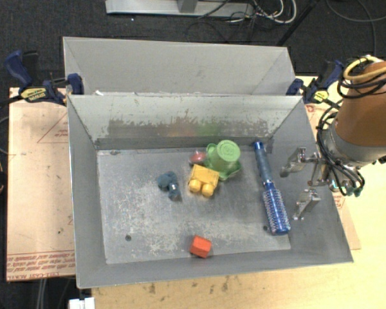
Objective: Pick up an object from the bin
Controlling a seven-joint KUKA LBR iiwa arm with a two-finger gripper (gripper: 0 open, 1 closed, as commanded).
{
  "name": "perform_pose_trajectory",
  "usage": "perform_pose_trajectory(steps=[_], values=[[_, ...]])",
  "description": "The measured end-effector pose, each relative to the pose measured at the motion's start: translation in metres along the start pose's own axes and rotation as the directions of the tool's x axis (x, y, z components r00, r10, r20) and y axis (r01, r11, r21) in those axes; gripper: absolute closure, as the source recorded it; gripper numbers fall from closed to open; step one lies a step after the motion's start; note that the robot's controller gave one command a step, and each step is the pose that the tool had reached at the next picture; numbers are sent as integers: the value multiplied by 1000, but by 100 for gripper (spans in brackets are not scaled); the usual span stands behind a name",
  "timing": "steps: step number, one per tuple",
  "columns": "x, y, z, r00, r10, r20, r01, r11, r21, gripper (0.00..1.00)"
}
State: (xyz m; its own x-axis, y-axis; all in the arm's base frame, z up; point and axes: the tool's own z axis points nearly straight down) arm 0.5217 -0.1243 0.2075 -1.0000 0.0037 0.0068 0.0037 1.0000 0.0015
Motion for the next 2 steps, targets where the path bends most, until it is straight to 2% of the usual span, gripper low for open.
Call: perform_pose_trajectory(steps=[1,2], values=[[-19,-21,132,892,-453,13,453,892,5,0],[-18,-10,108,470,-882,15,883,470,-6,0]])
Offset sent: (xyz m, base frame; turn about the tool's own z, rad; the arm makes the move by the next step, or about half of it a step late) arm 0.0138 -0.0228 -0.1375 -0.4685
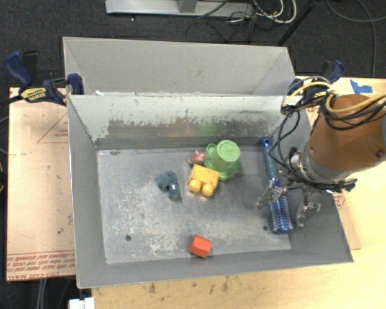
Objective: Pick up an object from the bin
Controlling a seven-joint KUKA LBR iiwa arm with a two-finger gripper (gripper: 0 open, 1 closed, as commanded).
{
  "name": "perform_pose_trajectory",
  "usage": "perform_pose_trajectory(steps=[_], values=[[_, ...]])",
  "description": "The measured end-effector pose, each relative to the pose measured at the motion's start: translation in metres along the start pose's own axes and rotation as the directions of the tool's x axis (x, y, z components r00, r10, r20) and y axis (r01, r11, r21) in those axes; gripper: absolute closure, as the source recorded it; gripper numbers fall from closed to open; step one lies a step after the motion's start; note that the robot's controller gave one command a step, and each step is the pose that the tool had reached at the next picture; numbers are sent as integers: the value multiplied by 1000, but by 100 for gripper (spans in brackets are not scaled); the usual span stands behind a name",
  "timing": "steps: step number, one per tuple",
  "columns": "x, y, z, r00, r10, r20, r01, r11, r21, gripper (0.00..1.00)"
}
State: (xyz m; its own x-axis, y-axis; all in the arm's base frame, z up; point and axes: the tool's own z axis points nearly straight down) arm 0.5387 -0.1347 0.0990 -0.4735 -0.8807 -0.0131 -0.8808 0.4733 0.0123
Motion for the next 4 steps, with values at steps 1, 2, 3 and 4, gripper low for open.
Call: perform_pose_trajectory(steps=[1,2,3,4], values=[[-13,-8,-11,877,-480,4,480,877,1,0],[-19,-7,0,661,-750,7,750,661,20,0],[-22,-3,9,503,-864,7,864,503,21,0],[-17,-6,8,509,-861,-2,860,509,17,100]])
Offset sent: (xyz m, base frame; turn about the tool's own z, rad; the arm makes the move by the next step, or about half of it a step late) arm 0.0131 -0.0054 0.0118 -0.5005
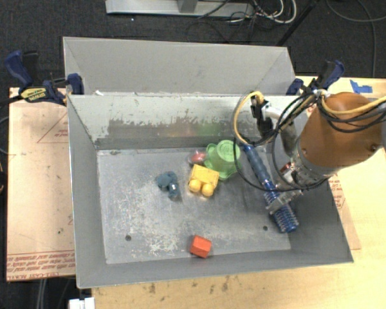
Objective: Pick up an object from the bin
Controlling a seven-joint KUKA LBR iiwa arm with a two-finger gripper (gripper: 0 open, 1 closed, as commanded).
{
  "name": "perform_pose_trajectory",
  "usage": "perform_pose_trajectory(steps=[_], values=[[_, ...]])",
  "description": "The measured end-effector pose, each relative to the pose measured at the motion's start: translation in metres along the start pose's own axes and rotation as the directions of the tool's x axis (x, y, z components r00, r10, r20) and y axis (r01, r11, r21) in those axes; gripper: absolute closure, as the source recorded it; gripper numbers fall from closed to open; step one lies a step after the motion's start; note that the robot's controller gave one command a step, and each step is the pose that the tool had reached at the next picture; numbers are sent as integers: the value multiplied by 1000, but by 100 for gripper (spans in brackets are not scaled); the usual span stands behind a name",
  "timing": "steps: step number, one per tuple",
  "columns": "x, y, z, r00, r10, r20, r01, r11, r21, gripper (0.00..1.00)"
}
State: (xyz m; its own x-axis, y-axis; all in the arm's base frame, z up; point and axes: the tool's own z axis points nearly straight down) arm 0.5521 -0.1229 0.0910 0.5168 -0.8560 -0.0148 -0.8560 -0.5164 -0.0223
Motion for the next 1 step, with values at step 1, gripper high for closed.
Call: perform_pose_trajectory(steps=[1], values=[[-2,-2,-26,1000,0,-12,0,1000,-20,100]])
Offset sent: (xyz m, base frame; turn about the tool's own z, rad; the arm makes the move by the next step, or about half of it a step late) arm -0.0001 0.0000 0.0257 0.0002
